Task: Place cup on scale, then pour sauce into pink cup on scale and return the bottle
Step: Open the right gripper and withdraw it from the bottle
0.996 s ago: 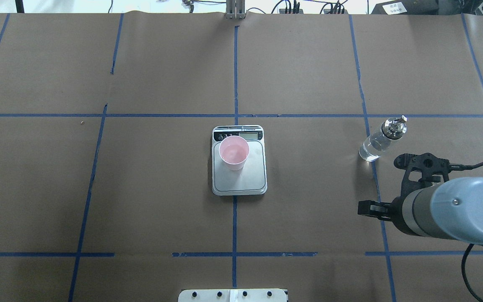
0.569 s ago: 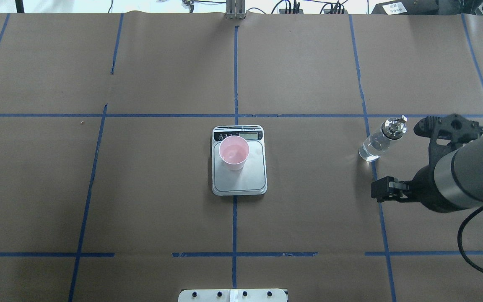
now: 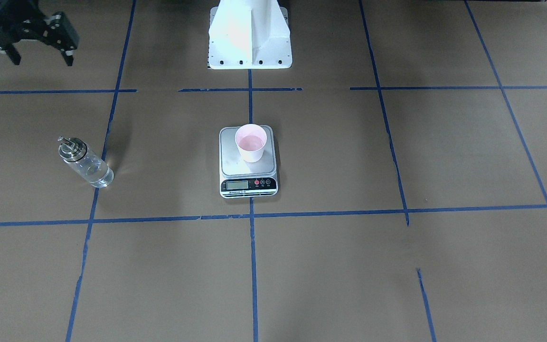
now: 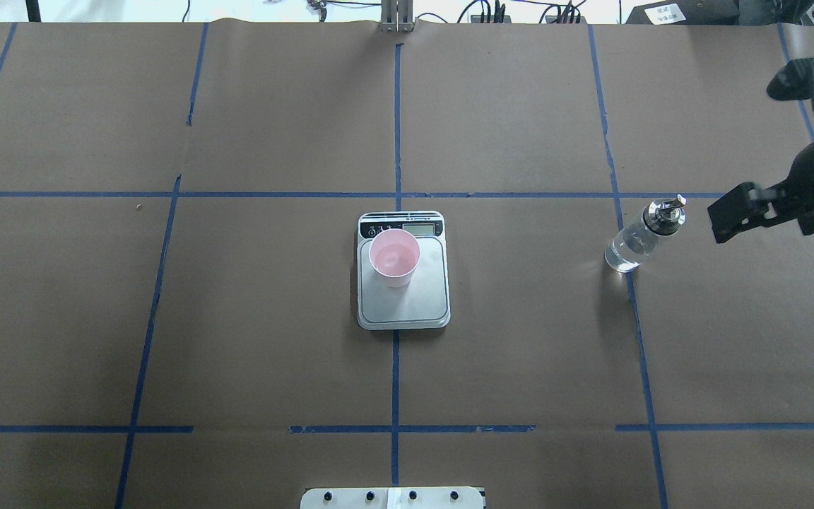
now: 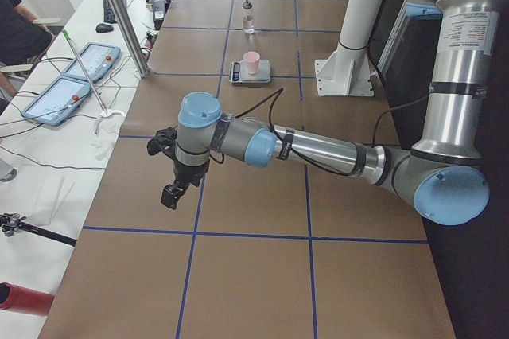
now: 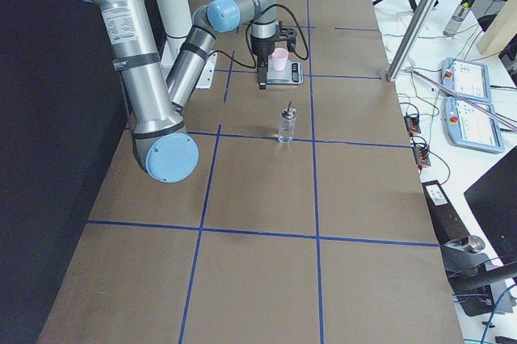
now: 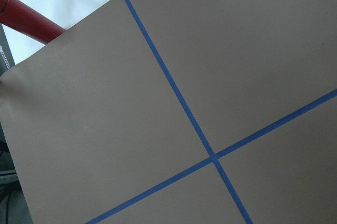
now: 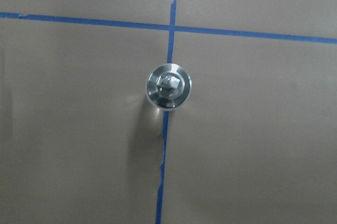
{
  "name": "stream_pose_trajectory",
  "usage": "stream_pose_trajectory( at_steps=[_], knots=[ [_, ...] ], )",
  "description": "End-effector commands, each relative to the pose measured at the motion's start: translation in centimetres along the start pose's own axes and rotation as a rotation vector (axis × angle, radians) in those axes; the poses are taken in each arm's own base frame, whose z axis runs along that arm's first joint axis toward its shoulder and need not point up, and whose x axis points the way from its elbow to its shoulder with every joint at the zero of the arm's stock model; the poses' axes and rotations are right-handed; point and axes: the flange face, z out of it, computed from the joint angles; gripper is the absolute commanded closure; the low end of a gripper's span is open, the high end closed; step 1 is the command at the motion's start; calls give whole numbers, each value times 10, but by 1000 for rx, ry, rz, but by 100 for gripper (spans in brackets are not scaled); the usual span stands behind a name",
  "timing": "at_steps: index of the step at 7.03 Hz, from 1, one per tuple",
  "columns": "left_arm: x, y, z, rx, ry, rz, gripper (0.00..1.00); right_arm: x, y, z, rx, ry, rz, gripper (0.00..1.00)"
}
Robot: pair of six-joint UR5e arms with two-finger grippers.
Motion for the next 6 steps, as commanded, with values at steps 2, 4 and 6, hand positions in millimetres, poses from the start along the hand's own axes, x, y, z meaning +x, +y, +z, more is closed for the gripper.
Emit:
stream_pose_trajectory(
  at_steps=[2, 4, 6],
  knots=[
    [3, -1, -3, 7, 4, 7, 0, 154, -92, 14, -47, -1, -222, 0],
    [2, 7, 1, -4, 11, 4, 0, 283, -127, 64, -23, -130, -278, 0],
    [-1, 12, 6, -14, 11, 0, 0, 363, -116, 114, 10, -122, -275, 0]
  ],
)
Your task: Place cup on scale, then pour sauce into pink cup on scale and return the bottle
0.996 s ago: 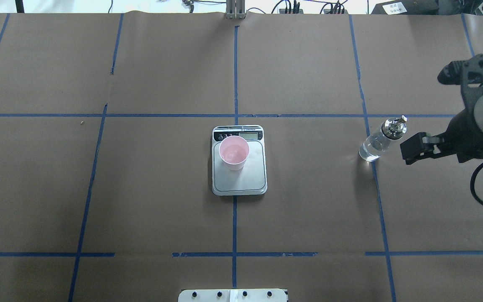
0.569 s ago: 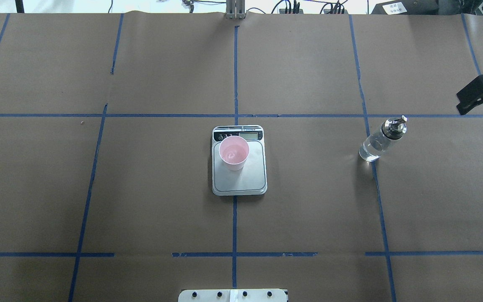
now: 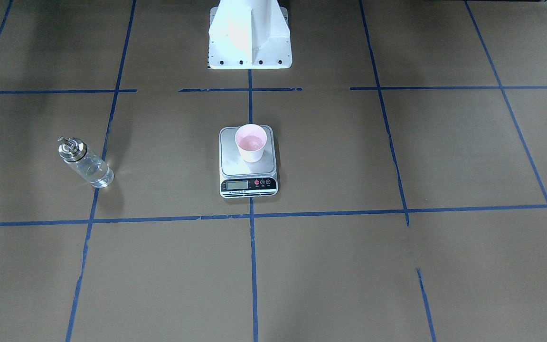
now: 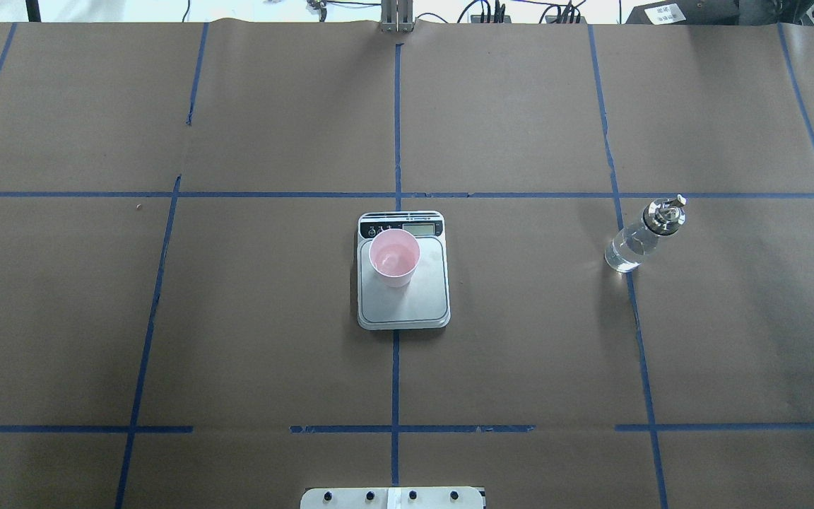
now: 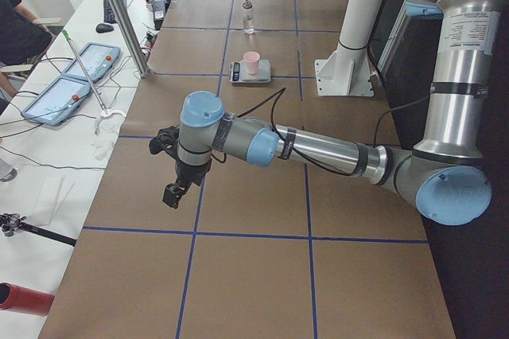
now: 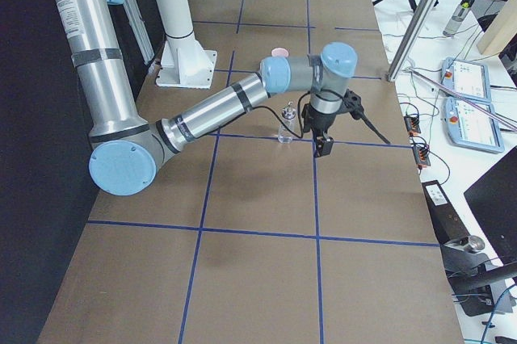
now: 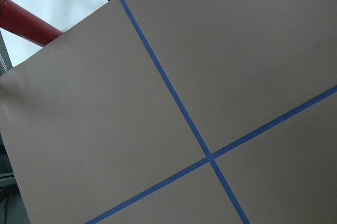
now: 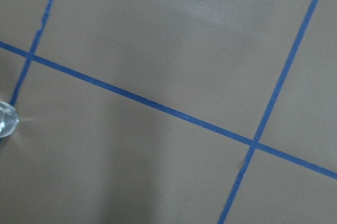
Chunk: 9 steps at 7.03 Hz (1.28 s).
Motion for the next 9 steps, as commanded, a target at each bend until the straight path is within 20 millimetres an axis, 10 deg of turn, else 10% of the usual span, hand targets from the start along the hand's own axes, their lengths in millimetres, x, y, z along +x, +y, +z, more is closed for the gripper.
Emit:
stream_pose_trajectory(
  at_steps=[1, 9],
  knots=[
    [-3, 26, 11, -28, 5, -22, 0, 62, 37, 42, -15, -5, 45, 0],
    [5, 99, 56, -191, 239, -233, 0, 87, 83, 69, -45, -13, 183, 0]
  ],
)
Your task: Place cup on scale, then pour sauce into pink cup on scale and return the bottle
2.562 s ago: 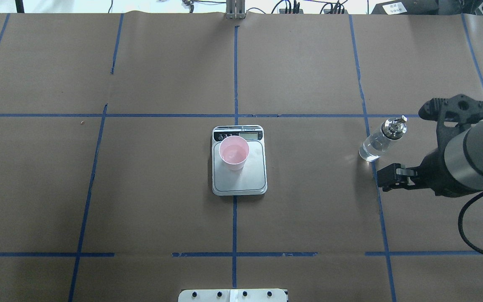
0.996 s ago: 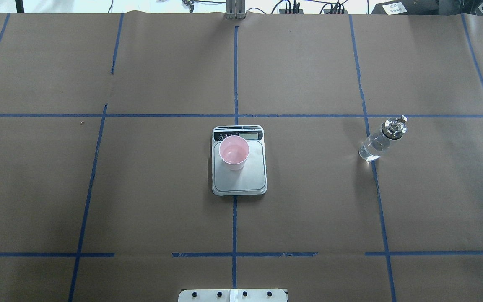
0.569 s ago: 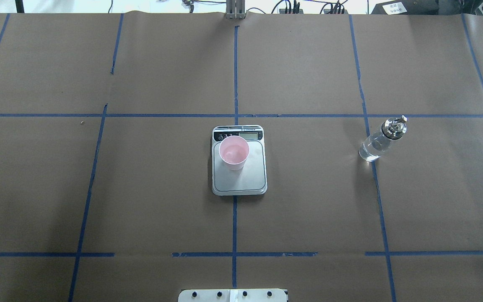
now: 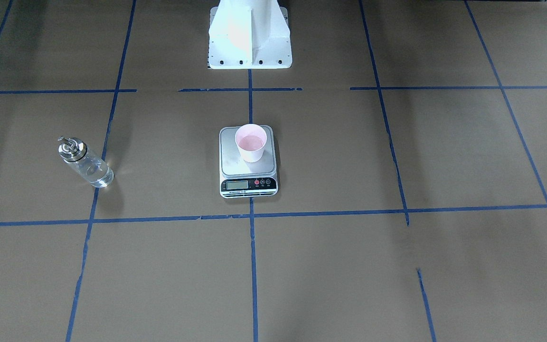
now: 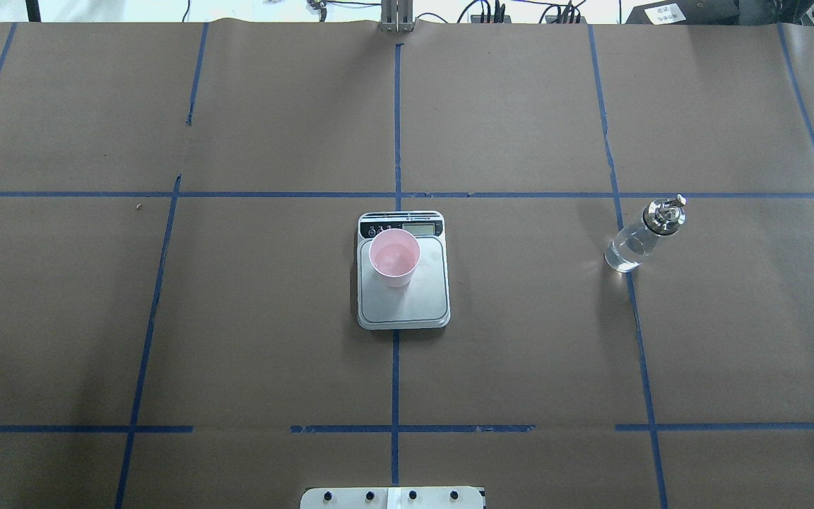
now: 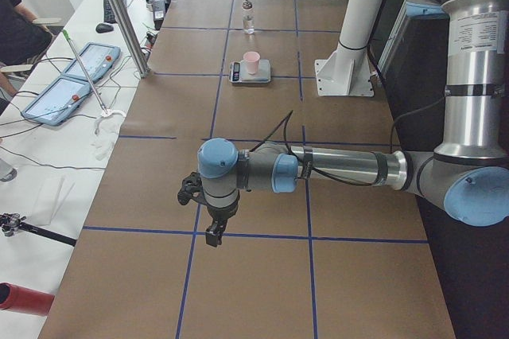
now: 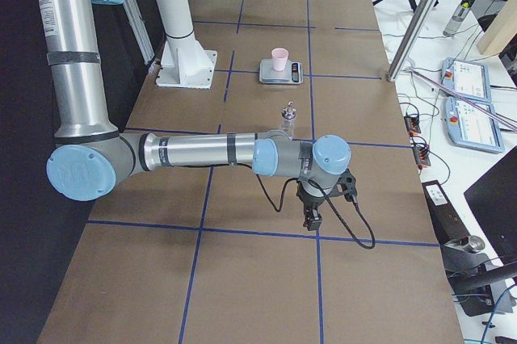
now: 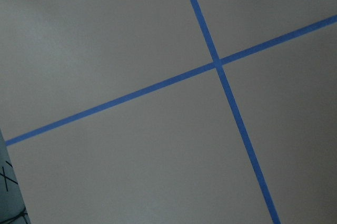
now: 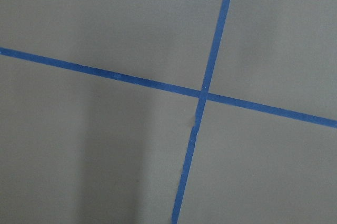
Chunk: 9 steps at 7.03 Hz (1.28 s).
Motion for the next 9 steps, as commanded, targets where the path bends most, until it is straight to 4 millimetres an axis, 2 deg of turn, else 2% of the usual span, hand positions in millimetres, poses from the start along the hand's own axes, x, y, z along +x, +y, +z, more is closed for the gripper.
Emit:
stream_pose_trajectory(
  at_steps=[1, 5, 7, 9],
  knots=[
    [3, 6, 5, 1, 58, -20, 0, 15, 21, 7, -4, -3, 41, 0],
    [1, 9, 7, -7, 49, -24, 0, 26, 27, 1, 10, -4, 102, 0],
    [3, 6, 3, 2, 36, -183, 0, 26, 26, 0, 11, -4, 121, 0],
    [4, 1, 0, 9, 36, -198, 0, 25, 25, -1, 13, -4, 139, 0]
  ],
)
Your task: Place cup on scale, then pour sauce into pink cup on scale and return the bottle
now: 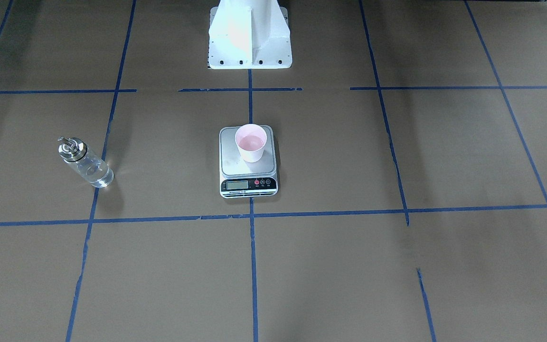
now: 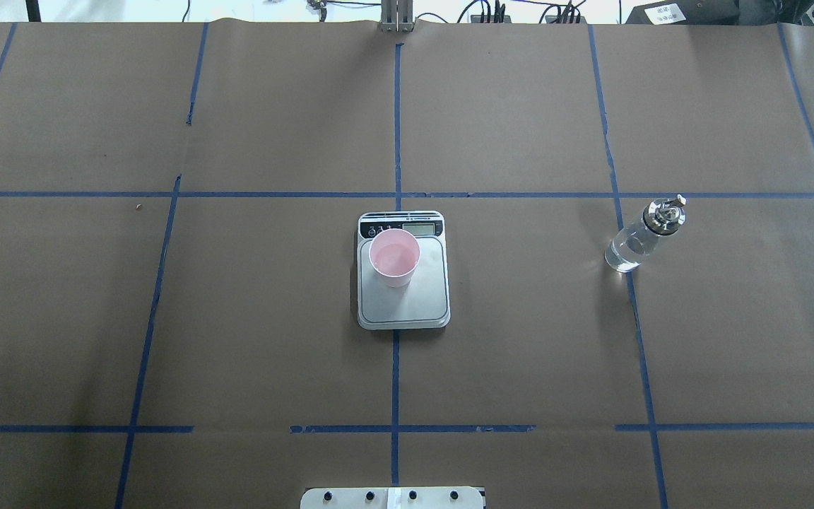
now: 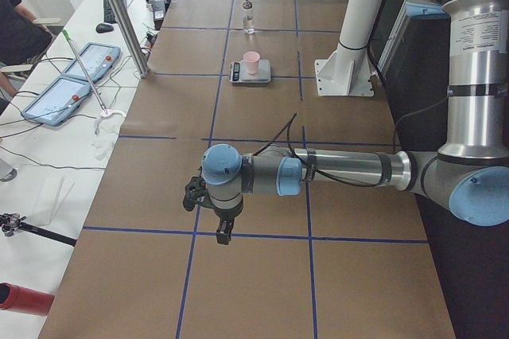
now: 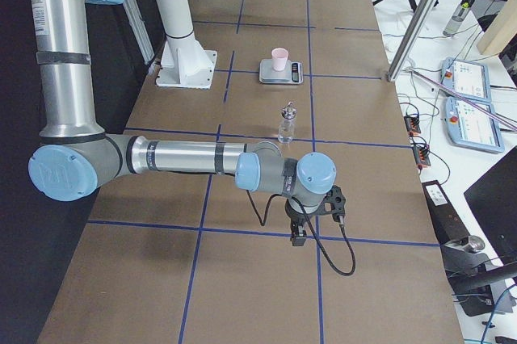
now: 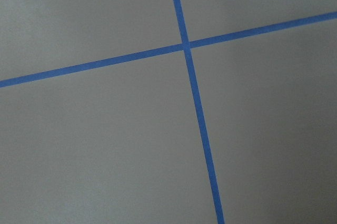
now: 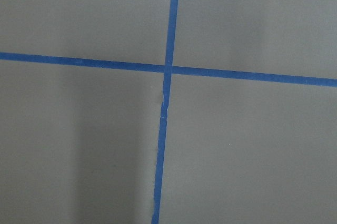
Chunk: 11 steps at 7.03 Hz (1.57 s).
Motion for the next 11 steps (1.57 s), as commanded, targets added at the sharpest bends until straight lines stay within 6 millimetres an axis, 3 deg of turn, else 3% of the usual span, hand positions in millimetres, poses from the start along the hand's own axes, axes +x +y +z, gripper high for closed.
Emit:
stream_pose_trajectory(
  at_steps=[1, 11],
  knots=[
    [2, -3, -3, 8, -1, -18, 0, -2, -2, -2, 4, 1, 35, 0],
    [2, -4, -5, 11, -1, -75, 0, -1, -3, -3, 5, 1, 42, 0]
  ],
)
